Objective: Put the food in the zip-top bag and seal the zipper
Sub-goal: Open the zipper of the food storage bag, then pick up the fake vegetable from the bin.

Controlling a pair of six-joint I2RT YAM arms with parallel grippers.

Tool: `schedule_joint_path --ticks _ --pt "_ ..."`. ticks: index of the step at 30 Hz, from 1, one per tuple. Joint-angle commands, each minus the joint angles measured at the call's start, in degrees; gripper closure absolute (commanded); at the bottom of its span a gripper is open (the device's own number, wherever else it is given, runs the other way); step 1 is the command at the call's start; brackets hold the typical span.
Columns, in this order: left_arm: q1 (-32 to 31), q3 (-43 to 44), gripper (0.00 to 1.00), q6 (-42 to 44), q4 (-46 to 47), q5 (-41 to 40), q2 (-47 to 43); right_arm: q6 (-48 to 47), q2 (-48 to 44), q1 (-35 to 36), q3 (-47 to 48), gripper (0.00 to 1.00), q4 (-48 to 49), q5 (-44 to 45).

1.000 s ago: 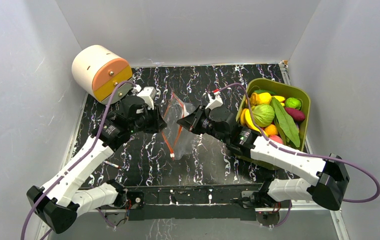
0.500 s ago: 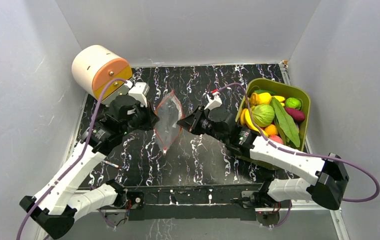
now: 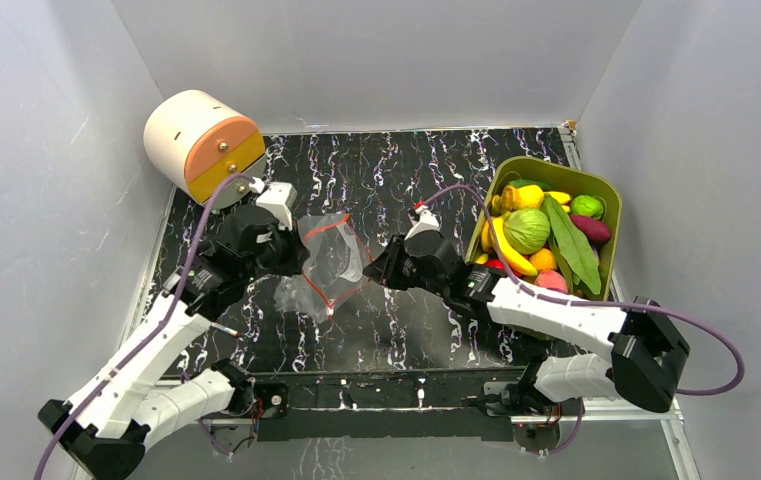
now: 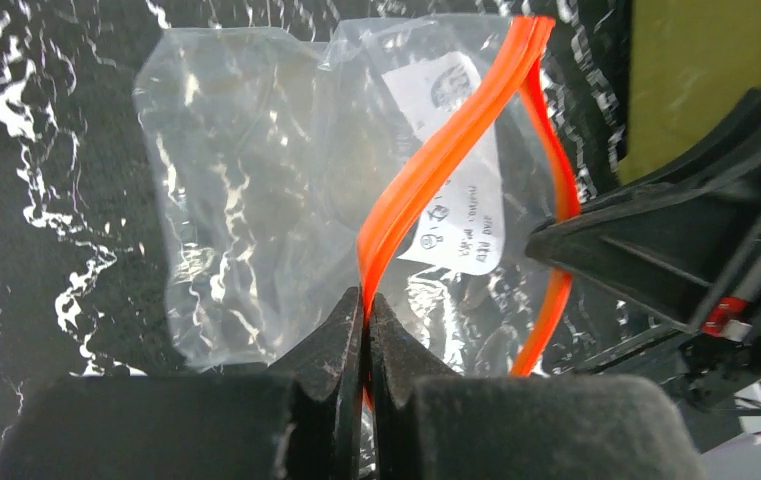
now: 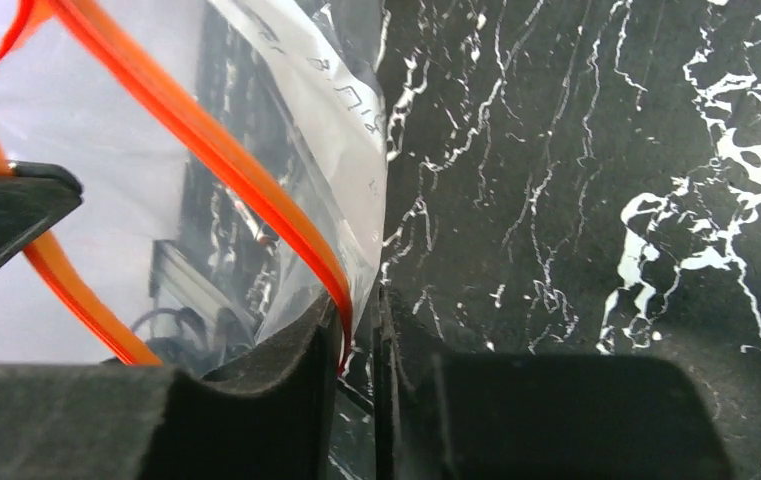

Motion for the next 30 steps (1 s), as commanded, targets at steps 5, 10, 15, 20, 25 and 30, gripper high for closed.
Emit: schedule_joint_path --ticks 5,10,15,20,25,30 --pt "0.0 -4.9 1.0 1.9 2.1 1.2 -0.7 -1.9 1.4 0.0 4.8 0.63 -4.4 -1.4" --pt "-0.1 -8.4 1.0 3.0 4.9 3.1 -2.7 -4.1 -0.6 0.0 9.7 0.51 -11.4 -0.5" --pt "0.0 -11.7 1.0 3.6 6.5 4.3 -5.0 -8.8 -4.8 0.0 14.8 0.36 -19.4 5.9" --pt "0.0 -14.6 1.0 3.8 7.6 4.5 -7.4 -12.3 -8.0 0.0 19.9 0.35 -30.2 17.0" --pt "0.0 -15.2 1.0 4.1 8.2 4.1 -9.0 -11.2 -8.8 -0.1 25.8 0.36 -45.3 33.2" --pt "0.0 -15.2 1.0 4.4 8.4 5.0 -8.1 -7.4 -8.3 -2.1 30.1 0.31 -56.2 45.6"
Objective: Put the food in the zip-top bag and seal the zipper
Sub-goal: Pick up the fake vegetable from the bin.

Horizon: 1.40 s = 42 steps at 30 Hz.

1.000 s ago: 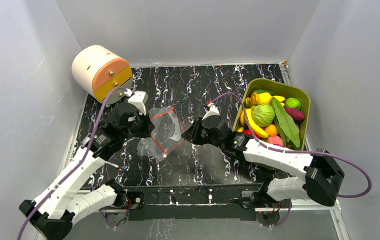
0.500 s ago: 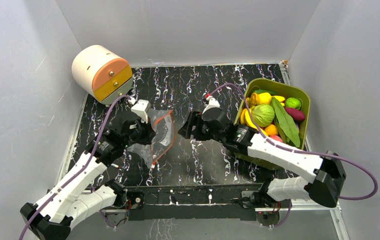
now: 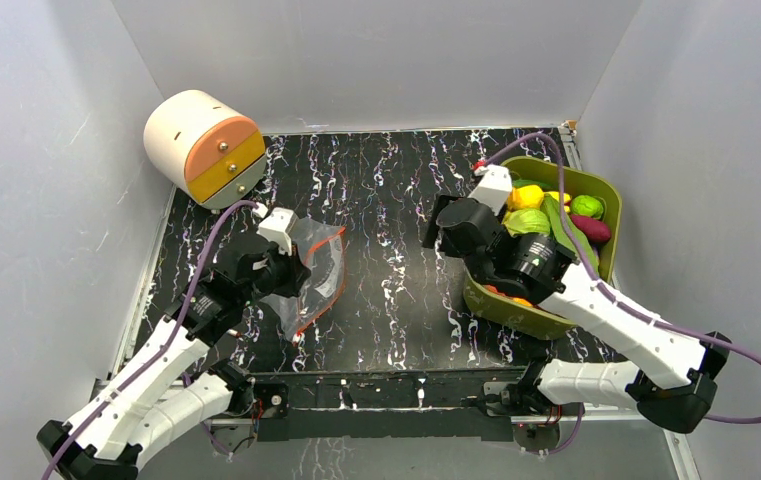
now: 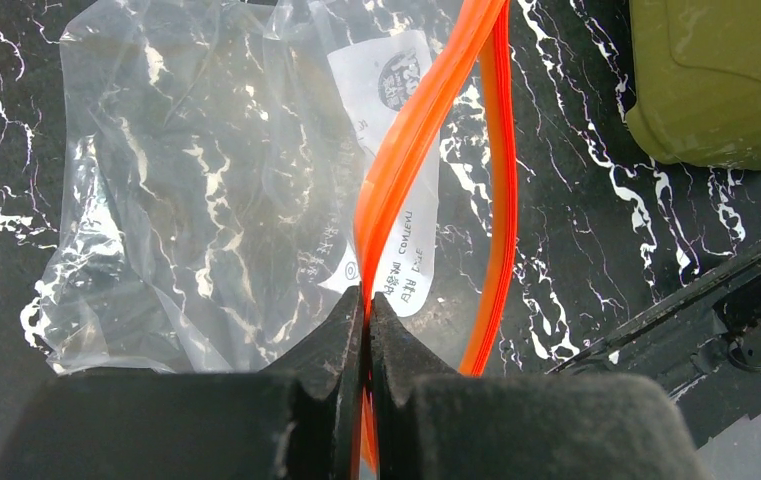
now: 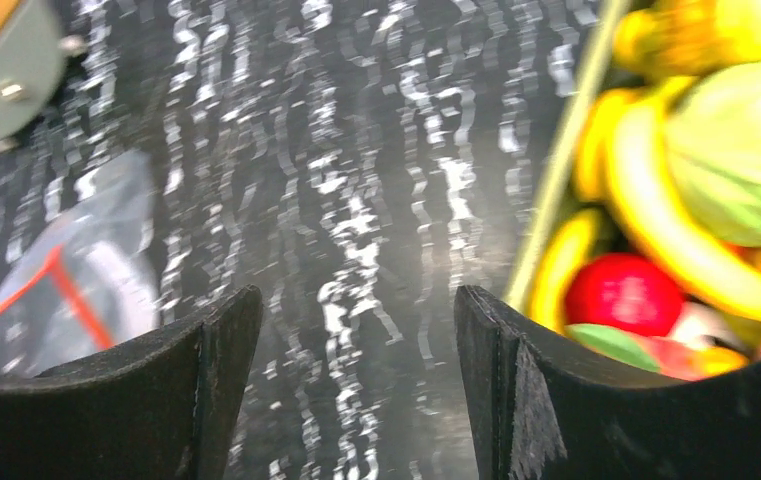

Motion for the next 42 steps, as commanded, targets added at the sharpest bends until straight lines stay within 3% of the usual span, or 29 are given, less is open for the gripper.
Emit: schedule_joint_path --ticks 1,5,11,25,42 --pt "0.0 0.0 1.0 0.9 1.4 1.0 0.5 2.6 -0.3 -2.5 5.1 0.3 -13.1 16.9" --pt "-0.1 0.0 1.0 1.3 1.5 1.8 1.1 -3.1 -0.3 -8.8 5.3 0.28 -11.2 19.0" --pt "0.0 0.1 1.0 1.5 1.4 2.3 0.7 -16.7 0.1 -23.2 1.1 0.24 0.0 7.8" --pt "0.0 -0.2 1.0 1.5 1.4 3.4 0.2 -23.8 10.2 -41.4 -1.4 0.11 2.9 -3.0" --pt "0.0 -0.4 1.0 1.4 1.8 3.7 -0.3 -27.1 9.8 -49.0 -8.6 0.03 8.1 -18.0"
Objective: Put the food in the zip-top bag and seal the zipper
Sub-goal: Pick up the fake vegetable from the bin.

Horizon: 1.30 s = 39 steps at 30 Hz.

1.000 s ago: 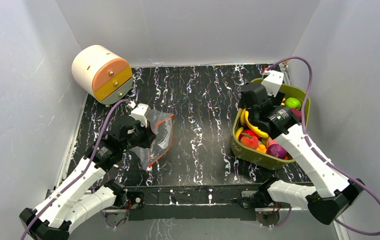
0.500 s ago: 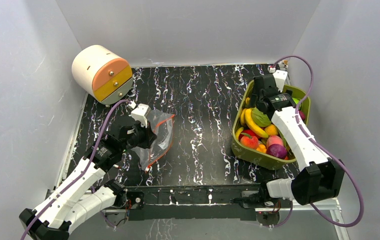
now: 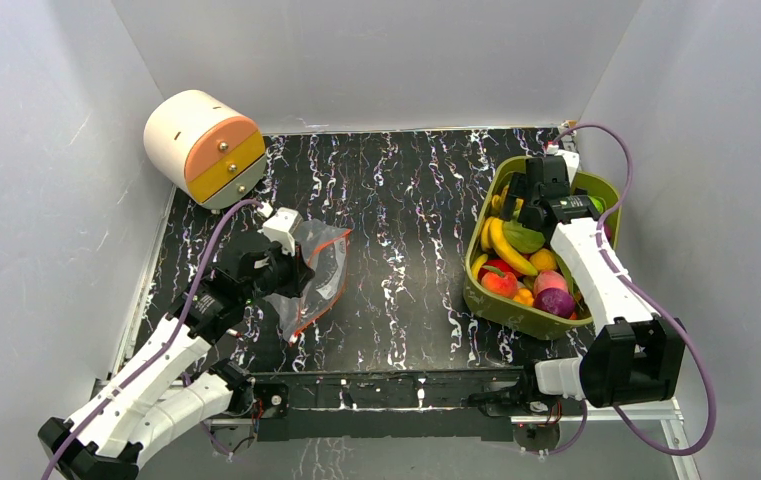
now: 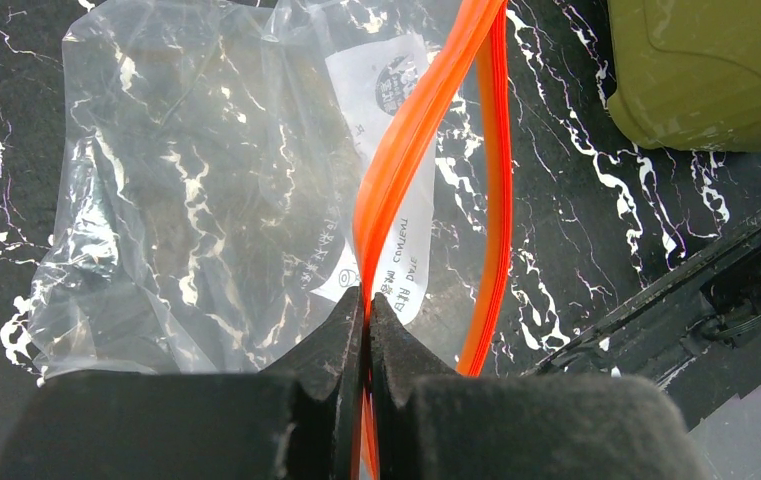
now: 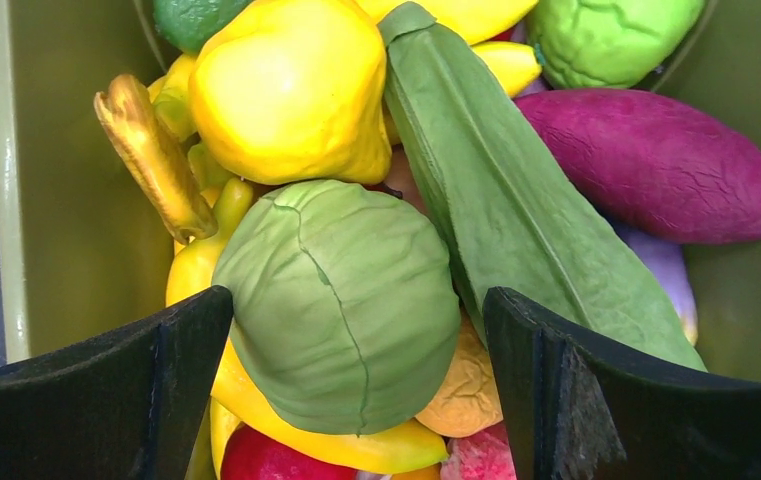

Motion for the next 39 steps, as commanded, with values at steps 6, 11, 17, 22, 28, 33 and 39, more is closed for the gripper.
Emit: schedule_joint_path --ticks 6,11,17,22,28,33,39 --pt "0.0 -0.2 1.0 0.5 0.6 0.7 -0.5 -2.4 -0.8 -0.8 -2.6 0.03 3.7 -5.9" --pt "-0.1 -0.3 1.0 0.5 0.6 0.8 -0.6 -2.9 -1.2 -0.9 -2.8 0.09 3.5 -5.9" --pt "-0.1 -0.3 1.0 0.5 0.7 0.8 -0.5 -2.5 -3.3 -0.8 -1.4 0.32 2.2 -6.8" --pt "0.0 -0.4 1.0 0.3 0.8 0.7 -0.5 -1.5 -4.4 -0.7 -0.8 0.41 1.0 -8.3" --pt "0.0 -0.4 1.0 0.4 0.8 0.7 -0.5 0.4 -6.3 -0.7 3.7 0.46 -2.8 -6.0" --pt "-0.1 -0.3 1.0 0.4 0.9 1.0 0.0 0.6 -7.8 -0.7 8.2 0.48 -6.0 -4.4" --pt "0.0 -0.3 1.0 0.5 0.9 1.3 0.3 0.4 -9.3 -0.4 11.2 0.48 -8.9 -8.4"
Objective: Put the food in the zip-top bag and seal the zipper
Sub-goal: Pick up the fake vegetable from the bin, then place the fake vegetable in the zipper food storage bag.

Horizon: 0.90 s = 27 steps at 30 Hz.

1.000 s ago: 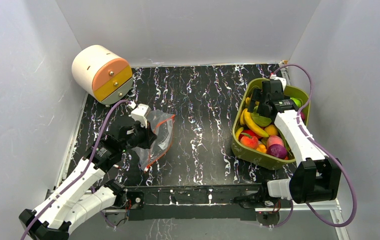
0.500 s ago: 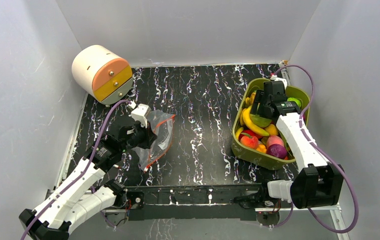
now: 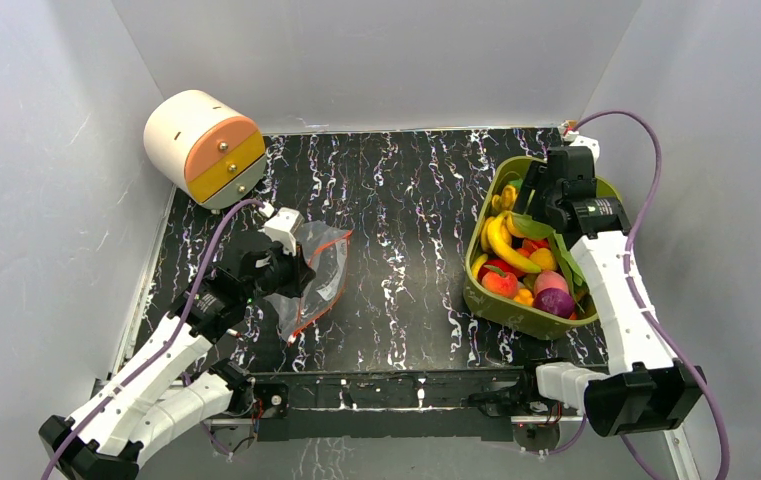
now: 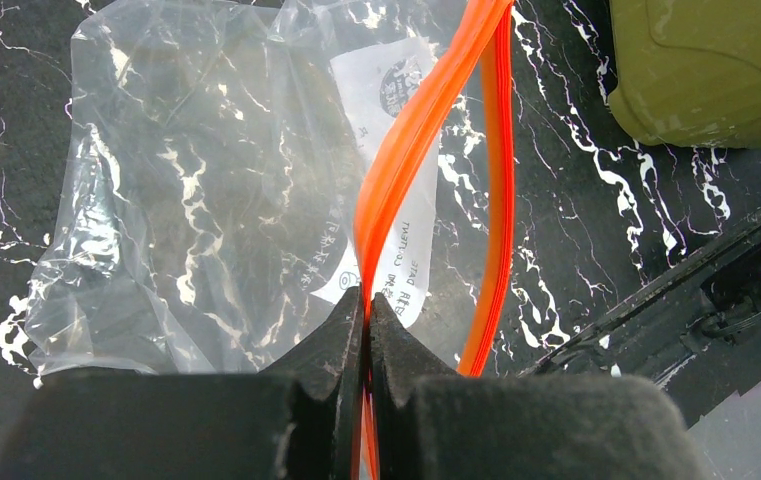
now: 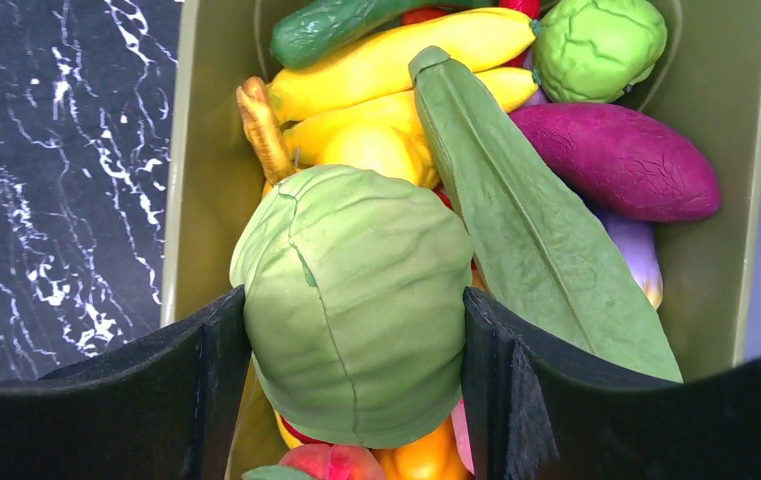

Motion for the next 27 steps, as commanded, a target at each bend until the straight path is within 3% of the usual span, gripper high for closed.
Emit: schedule_joint_path --ticks 1,8,19,27 --pt "-0.1 -0.4 1.0 0.5 0.9 1.0 -0.1 0.8 -2.7 0.2 4.2 0.49 -1.4 -3.6" --pt "-0.1 -0.5 1.0 0.2 1.1 1.1 -0.3 3.9 -7.3 0.5 5.9 0.51 -1.1 -16.6" --pt "0.0 0.3 1.0 -1.2 1.2 -2.7 1.3 11.3 -14.6 0.9 -0.9 0.54 5.4 -35.1" --pt "0.0 2.3 1.0 -6.0 3.3 -3.0 2.5 15.5 -18.0 1.4 -7.8 0.57 10.7 -38.9"
